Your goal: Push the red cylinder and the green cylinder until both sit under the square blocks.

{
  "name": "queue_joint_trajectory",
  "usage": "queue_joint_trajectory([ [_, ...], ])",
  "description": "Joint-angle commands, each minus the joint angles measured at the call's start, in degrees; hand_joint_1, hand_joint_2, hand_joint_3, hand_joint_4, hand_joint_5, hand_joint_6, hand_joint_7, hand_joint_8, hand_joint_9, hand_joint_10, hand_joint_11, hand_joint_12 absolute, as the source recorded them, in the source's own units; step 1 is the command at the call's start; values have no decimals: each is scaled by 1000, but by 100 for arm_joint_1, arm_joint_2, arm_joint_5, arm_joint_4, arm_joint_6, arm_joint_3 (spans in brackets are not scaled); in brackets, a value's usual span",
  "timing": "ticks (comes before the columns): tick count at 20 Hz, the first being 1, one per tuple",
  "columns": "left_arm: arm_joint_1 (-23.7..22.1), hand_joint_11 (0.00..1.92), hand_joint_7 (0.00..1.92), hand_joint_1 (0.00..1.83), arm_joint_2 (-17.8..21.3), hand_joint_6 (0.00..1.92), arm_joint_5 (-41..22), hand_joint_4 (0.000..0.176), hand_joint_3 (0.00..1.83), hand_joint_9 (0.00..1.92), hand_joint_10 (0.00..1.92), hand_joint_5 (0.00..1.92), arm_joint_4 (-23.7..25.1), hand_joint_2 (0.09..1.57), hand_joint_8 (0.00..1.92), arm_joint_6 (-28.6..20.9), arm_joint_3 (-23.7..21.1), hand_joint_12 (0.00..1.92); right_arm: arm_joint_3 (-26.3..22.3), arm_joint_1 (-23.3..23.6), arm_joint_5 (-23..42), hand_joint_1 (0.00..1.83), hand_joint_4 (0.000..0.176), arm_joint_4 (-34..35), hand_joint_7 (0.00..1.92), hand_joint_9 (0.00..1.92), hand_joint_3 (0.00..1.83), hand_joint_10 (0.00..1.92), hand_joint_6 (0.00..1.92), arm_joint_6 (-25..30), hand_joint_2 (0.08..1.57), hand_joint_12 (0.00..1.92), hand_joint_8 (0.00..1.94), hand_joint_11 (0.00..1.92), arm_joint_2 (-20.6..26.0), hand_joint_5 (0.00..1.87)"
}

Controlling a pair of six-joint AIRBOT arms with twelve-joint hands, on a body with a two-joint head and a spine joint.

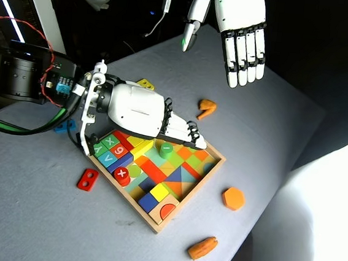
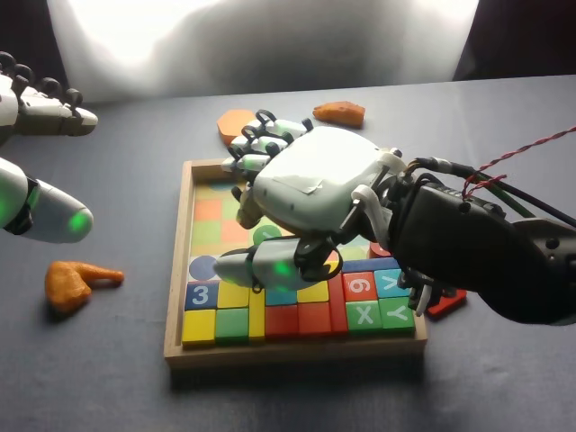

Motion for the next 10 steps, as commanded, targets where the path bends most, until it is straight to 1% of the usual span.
queue_joint_trajectory([
  [1, -82, 0, 26, 0, 50, 0, -466, 0, 4, 36, 1, 0, 124, 1129, 1, 15, 21, 156, 50, 26, 438, 42, 0, -144, 231, 114, 4, 7, 7, 44, 1199, 242, 1, 0, 21, 841],
  [2, -82, 0, 26, 0, 50, 0, -466, 0, 4, 36, 1, 0, 124, 1129, 1, 15, 21, 156, 107, 28, 393, 42, 0, -21, 231, 114, 4, 7, 7, 44, 1199, 242, 1, 0, -5, 841],
  [3, -82, 0, 32, 0, 50, 0, -466, 0, 4, 47, 3, 0, 123, 1138, 2, 15, 20, 223, 136, 32, 361, 27, 0, 40, 237, 119, 2, 7, 5, 44, 1199, 300, 3, 0, -18, 840],
  [5, -82, 0, 42, 0, 50, 1, -466, 0, 1, 56, 3, 4, 123, 1136, 2, 15, 17, 266, 136, 14, 353, 89, 0, 40, 302, 170, 0, 21, 7, 38, 1192, 435, 13, 0, -20, 853],
  [6, -82, 0, 50, 0, 50, 3, -466, 0, 2, 59, 3, 15, 123, 1140, 3, 15, 17, 252, 136, -3, 350, 72, 0, 39, 307, 174, 0, 21, 4, 29, 1194, 452, 11, 0, -20, 847],
  [7, -82, 0, 66, 0, 50, 6, -466, 0, 3, 77, 7, 31, 123, 1145, 5, 15, 17, 297, 136, -17, 331, 60, 0, 39, 308, 173, 4, 19, 0, 22, 1204, 447, 9, 0, -20, 822],
  [9, -82, 0, 45, 0, 50, 1, -466, 0, 3, 57, 1, 10, 123, 1151, 1, 15, 17, 228, 136, -31, 317, 96, 0, 39, 304, 168, 3, 12, 10, 23, 1205, 404, 4, 0, -20, 844],
  [10, -82, 0, 49, 0, 50, 0, -466, 0, 4, 63, 3, 7, 123, 1159, 2, 15, 17, 235, 135, -43, 299, 110, 0, 39, 310, 166, 2, 11, 13, 23, 1204, 397, 5, 0, -20, 853],
])
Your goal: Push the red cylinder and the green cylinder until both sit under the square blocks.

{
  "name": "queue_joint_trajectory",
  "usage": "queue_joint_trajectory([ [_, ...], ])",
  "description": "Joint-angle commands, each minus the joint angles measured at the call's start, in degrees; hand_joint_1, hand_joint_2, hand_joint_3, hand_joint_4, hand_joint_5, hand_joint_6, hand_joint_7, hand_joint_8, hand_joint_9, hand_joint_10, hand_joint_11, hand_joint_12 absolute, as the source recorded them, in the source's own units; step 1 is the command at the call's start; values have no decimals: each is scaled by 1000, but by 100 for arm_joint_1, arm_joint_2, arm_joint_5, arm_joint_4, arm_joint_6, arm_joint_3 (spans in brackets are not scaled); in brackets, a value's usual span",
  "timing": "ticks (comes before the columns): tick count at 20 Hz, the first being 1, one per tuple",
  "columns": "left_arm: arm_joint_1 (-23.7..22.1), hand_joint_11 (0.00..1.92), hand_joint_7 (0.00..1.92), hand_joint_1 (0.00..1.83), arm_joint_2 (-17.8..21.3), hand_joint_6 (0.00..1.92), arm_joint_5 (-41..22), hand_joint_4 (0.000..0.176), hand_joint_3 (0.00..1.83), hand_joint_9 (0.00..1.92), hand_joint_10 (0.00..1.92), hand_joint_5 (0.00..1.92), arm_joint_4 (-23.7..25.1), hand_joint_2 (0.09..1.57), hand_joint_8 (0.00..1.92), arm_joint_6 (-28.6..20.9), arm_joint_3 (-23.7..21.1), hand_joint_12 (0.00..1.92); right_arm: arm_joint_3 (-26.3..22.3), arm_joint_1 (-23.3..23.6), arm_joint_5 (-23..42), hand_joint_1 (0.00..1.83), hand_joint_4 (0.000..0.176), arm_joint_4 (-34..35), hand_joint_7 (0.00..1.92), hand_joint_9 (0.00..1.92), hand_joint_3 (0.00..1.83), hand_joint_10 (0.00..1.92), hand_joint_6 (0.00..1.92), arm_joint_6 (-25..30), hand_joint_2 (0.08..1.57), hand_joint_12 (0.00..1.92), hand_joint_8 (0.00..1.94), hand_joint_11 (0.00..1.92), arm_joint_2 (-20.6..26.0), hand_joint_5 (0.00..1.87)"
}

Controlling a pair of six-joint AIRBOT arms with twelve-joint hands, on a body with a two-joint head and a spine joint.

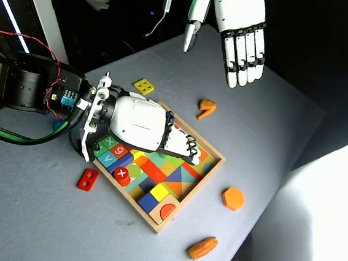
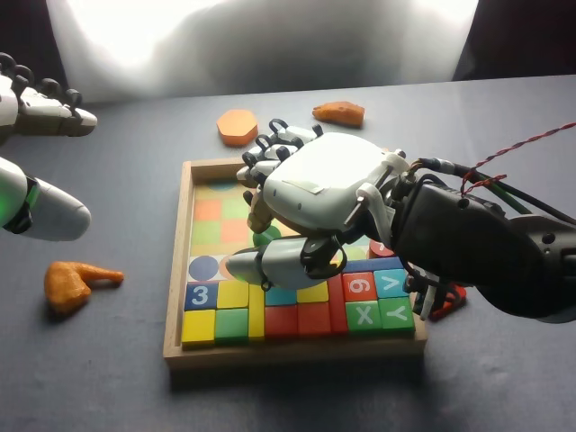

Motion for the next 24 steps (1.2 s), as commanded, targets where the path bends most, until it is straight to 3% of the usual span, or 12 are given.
queue_joint_trajectory([
  [1, -82, 0, 69, 0, 50, 5, -468, 0, 3, 80, 7, 26, 124, 1160, 6, 15, 18, 285, -25, 11, 373, 59, 0, -184, 287, 137, 3, 3, 6, 13, 1209, 334, 1, 0, 40, 839],
  [5, -82, 0, 69, 0, 50, 9, -475, 0, 5, 80, 3, 46, 125, 1176, 2, 15, 22, 292, -28, -76, 326, 65, 0, -178, 278, 145, 0, 9, 3, 2, 1203, 239, 3, 0, 67, 841],
  [9, -82, 0, 30, 0, 50, 1, -480, 0, 0, 32, 4, 13, 125, 1166, 2, 15, 22, 152, -75, -177, 195, 99, 0, -94, 318, 168, 0, 11, 3, -120, 1205, 504, 6, 0, 199, 831],
  [12, -82, 0, 28, 0, 50, 0, -484, 0, 0, 29, 2, 0, 125, 1160, 1, 15, 24, 116, -216, -240, 77, 95, 0, -94, 338, 194, 1, 19, 4, -286, 1210, 594, 7, 0, 407, 826],
  [14, -82, 0, 31, 0, 50, 1, -484, 0, 0, 37, 4, 2, 125, 1164, 1, 15, 24, 146, -264, -254, 61, 79, 0, -93, 317, 176, 3, 9, 4, -364, 1218, 528, 5, 0, 493, 809],
  [16, -82, 0, 50, 0, 50, 2, -487, 0, 0, 51, 7, 8, 126, 1162, 6, 15, 25, 174, -316, -272, 5, 136, 0, -93, 356, 198, 0, 16, 12, -427, 1181, 618, 10, 0, 621, 836],
  [24, -82, 0, 74, 0, 50, 2, -487, 0, 4, 78, 6, 40, 126, 1208, 2, 15, 25, 210, -617, -497, -226, 136, 0, -95, 350, 224, 0, 19, 16, -662, 1178, 673, 5, 0, 1067, 847],
])
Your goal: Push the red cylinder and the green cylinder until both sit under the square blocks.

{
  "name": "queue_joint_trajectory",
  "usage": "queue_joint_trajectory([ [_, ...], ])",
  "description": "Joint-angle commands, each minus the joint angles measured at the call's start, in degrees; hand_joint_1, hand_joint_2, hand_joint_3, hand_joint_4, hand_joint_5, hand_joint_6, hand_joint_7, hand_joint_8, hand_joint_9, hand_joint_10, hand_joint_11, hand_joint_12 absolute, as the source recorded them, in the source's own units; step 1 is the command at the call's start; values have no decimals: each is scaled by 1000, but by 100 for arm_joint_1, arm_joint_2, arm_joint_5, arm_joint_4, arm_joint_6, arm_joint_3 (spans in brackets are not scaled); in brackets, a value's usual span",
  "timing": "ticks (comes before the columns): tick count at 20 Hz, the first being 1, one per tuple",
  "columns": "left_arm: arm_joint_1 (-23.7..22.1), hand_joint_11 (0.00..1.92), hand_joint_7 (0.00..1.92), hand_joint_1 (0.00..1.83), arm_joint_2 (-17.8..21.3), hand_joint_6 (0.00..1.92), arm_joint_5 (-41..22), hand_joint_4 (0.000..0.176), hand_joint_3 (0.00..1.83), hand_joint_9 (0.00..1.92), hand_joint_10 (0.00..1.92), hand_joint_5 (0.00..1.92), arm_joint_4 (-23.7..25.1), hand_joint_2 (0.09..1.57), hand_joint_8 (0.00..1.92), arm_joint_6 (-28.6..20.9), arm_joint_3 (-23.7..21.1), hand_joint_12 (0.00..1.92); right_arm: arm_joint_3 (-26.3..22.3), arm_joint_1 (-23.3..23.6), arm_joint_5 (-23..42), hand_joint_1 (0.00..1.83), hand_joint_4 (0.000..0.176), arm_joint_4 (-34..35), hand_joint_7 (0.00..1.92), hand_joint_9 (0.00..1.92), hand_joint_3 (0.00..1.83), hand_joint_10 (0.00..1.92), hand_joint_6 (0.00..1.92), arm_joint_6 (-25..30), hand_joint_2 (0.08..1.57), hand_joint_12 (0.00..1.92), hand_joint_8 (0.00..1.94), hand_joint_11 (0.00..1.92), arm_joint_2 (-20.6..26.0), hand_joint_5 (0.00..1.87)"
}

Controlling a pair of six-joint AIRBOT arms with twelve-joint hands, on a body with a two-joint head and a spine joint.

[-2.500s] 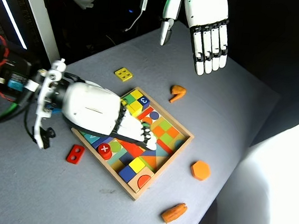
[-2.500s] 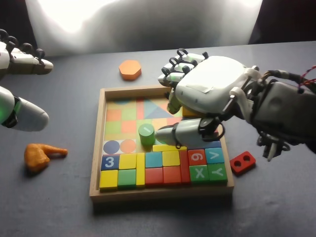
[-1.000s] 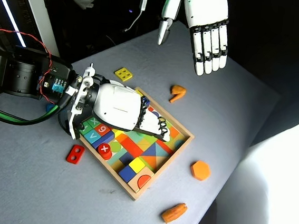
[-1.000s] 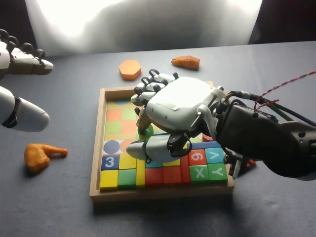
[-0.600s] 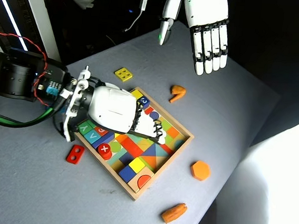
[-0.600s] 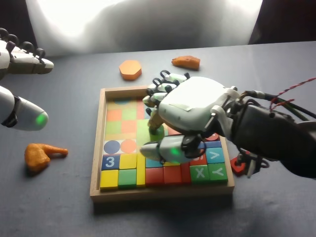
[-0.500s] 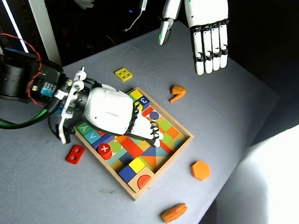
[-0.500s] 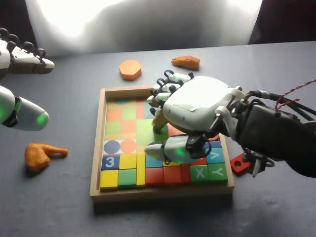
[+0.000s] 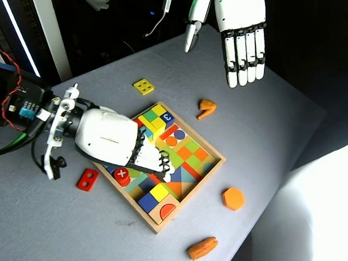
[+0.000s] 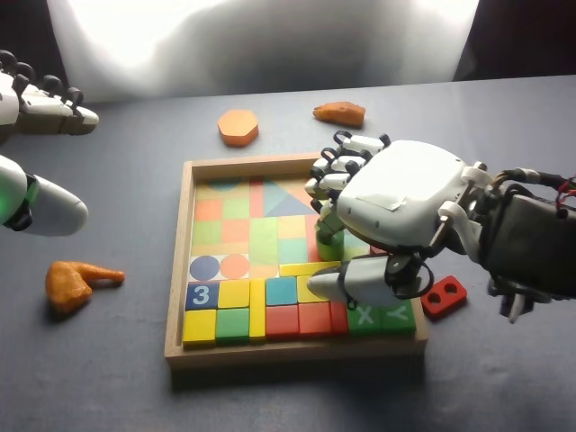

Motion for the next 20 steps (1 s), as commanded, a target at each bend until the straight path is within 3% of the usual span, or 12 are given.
queue_joint_trajectory([
  [1, -82, 0, 72, 0, 50, 1, -467, 0, 0, 75, 2, 28, 128, 1199, 0, 15, 25, 195, -35, -85, -54, 131, 0, -3, 338, 219, 0, 15, 18, -57, 1174, 641, 1, 0, 69, 862],
  [5, -82, 0, 62, 0, 50, 0, -468, 0, 0, 78, 2, 20, 128, 1187, 0, 15, 29, 275, -132, -117, -199, 127, 0, -4, 321, 206, 0, 6, 7, -130, 1176, 495, 1, 0, 204, 863],
  [8, -83, 0, 64, 0, 50, 1, -468, 0, 0, 72, 1, 10, 128, 1171, 0, 15, 29, 227, -221, -134, -296, 86, 0, -5, 318, 172, 0, 2, 2, -174, 1168, 416, 1, 0, 310, 847],
  [9, -83, 0, 63, 0, 50, 0, -468, 0, 0, 71, 1, 8, 128, 1170, 0, 15, 29, 209, -250, -138, -310, 71, 0, -5, 289, 139, 1, 3, 1, -199, 1175, 305, 2, 0, 336, 842],
  [11, -83, 0, 49, 0, 50, 0, -468, 0, 0, 54, 0, 0, 128, 1153, 0, 15, 29, 174, -308, -150, -327, 82, 0, -5, 271, 140, 0, 6, 5, -289, 1169, 311, 1, 0, 383, 852],
  [13, -83, 0, 36, 0, 50, 0, -468, 0, 0, 46, 1, 0, 128, 1130, 1, 15, 29, 184, -345, -149, -374, 61, 0, -5, 211, 92, 3, 5, 6, -294, 1182, 126, 3, 0, 422, 817],
  [20, -84, 0, 33, 0, 50, 0, -481, 0, 0, 35, 0, 1, 129, 1124, 0, 15, 31, 168, -398, -151, -422, 71, 0, -5, 294, 116, 3, 14, 7, -494, 1182, 73, 19, 0, 520, 819],
])
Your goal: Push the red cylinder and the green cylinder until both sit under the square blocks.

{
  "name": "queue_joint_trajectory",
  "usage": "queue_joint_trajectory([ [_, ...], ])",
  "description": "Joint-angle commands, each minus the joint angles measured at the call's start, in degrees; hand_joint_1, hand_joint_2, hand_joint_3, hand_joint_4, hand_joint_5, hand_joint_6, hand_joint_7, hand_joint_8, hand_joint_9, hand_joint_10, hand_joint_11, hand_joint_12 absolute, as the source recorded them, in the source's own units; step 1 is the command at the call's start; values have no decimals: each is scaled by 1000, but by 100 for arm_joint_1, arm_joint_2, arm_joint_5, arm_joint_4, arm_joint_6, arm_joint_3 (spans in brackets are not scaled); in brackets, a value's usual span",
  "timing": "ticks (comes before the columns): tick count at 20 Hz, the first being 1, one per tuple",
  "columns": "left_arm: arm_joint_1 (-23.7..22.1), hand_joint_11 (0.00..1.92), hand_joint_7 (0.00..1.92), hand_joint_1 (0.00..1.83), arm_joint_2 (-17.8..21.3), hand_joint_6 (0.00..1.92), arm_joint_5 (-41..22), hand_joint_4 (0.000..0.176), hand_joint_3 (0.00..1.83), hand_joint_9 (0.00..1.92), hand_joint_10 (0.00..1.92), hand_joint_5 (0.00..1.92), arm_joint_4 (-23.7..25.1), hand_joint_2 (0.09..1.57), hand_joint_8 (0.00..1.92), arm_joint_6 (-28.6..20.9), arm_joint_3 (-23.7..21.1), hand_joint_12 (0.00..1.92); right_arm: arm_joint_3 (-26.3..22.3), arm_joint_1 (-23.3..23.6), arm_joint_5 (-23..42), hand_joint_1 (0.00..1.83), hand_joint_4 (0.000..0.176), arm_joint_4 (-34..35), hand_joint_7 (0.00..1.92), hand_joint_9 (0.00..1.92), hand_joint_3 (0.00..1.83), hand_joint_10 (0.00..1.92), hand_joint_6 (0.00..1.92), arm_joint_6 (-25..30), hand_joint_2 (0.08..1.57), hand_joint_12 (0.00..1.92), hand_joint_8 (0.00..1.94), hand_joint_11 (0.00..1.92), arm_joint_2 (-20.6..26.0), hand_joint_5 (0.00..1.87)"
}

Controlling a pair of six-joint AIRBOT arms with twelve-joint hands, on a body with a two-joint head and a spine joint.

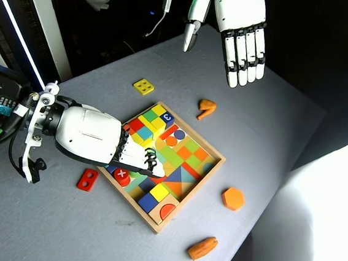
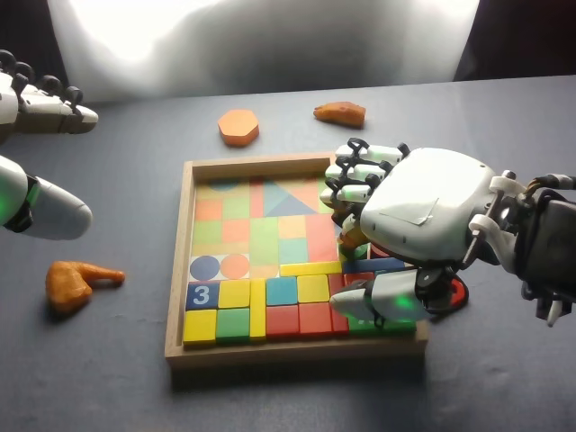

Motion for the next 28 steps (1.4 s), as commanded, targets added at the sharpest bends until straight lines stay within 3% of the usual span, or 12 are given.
queue_joint_trajectory([
  [1, -84, 0, 40, 0, 50, 1, -470, 0, 0, 44, 3, 2, 122, 1130, 2, 13, 26, 184, -29, -109, -74, 70, 0, 12, 285, 117, 4, 12, 7, -106, 1191, 121, 10, 0, 75, 823],
  [5, -84, 0, 69, 0, 50, 4, -470, 0, 0, 69, 5, 19, 123, 1111, 5, 13, 27, 235, -61, -59, -87, 50, 0, 12, 223, 120, 3, 8, 5, -132, 1210, 293, 1, 0, 120, 821],
  [12, -84, 0, 81, 0, 50, 5, -470, 0, 6, 92, 4, 32, 123, 1147, 5, 13, 27, 310, -60, 118, -55, 102, 0, 12, 330, 195, 0, 21, 8, -151, 1190, 468, 6, 0, 164, 840],
  [17, -84, 0, 96, 0, 50, 8, -470, 0, 11, 102, 5, 51, 123, 1178, 6, 13, 27, 331, -60, 285, -49, 46, 0, 12, 299, 145, 3, 0, 2, -97, 1206, 317, 0, 0, 164, 830],
  [21, -84, 0, 95, 0, 50, 5, -469, 0, 6, 87, 0, 64, 122, 1190, 1, 13, 26, 259, -60, 354, -36, 52, 0, 13, 325, 172, 1, 12, 4, -80, 1204, 380, 9, 0, 171, 833],
  [24, -84, 0, 93, 0, 50, 2, -468, 0, 7, 88, 0, 70, 121, 1206, 0, 13, 24, 271, -60, 453, -28, 18, 0, 13, 314, 158, 4, 4, 3, -46, 1218, 315, 3, 0, 185, 812],
  [28, -84, 0, 78, 0, 50, 7, -468, 0, 2, 70, 5, 52, 121, 1209, 4, 13, 20, 191, -60, 657, -28, 63, 0, 13, 324, 189, 0, 13, 8, -28, 1208, 574, 5, 0, 249, 816],
])
